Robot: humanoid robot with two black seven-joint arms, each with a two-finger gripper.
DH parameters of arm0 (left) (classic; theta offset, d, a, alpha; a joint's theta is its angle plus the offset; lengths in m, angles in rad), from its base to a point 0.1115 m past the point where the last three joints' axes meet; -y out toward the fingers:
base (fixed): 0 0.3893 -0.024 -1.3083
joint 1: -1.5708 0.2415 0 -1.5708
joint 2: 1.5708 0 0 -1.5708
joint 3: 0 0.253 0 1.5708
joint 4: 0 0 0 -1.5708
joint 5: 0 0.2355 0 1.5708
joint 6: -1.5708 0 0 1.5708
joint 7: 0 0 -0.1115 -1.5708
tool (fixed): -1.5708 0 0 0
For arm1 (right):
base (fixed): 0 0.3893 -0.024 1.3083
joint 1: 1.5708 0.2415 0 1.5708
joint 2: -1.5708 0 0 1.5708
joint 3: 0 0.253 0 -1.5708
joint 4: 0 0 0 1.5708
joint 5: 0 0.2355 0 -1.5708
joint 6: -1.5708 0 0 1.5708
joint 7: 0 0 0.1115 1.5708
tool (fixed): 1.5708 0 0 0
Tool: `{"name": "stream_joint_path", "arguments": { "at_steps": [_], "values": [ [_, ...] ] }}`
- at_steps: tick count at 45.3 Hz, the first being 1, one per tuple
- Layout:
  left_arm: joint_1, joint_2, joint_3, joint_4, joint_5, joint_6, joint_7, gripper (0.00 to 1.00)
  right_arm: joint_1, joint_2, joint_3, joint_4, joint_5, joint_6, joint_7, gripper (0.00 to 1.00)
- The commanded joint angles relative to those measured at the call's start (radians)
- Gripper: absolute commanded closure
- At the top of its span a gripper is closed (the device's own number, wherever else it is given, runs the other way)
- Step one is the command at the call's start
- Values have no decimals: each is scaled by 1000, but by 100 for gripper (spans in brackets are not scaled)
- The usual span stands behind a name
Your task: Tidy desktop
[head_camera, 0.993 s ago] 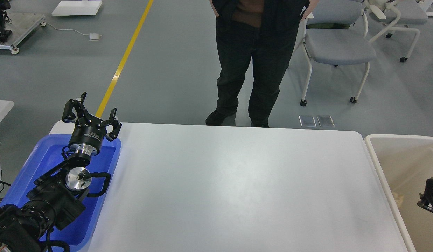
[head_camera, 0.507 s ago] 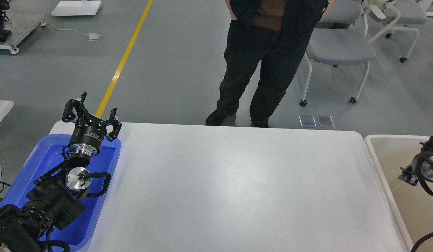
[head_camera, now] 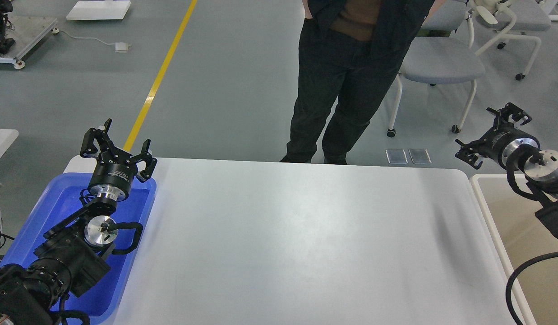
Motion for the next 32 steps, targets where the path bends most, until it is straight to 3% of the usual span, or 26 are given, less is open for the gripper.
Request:
{"name": "stream_joint_path", "arguments": {
  "at_steps": [1, 9, 32],
  "values": [
    [0, 0, 0, 0, 0, 0, 0, 0, 12, 22, 10, 75, 71, 206, 0, 0],
    [0, 0, 0, 0, 0, 0, 0, 0, 9, 81, 36, 74, 71, 293, 0, 0],
    [0, 0, 0, 0, 0, 0, 0, 0, -18, 185, 60, 55, 70, 293, 0, 0]
  ]
}}
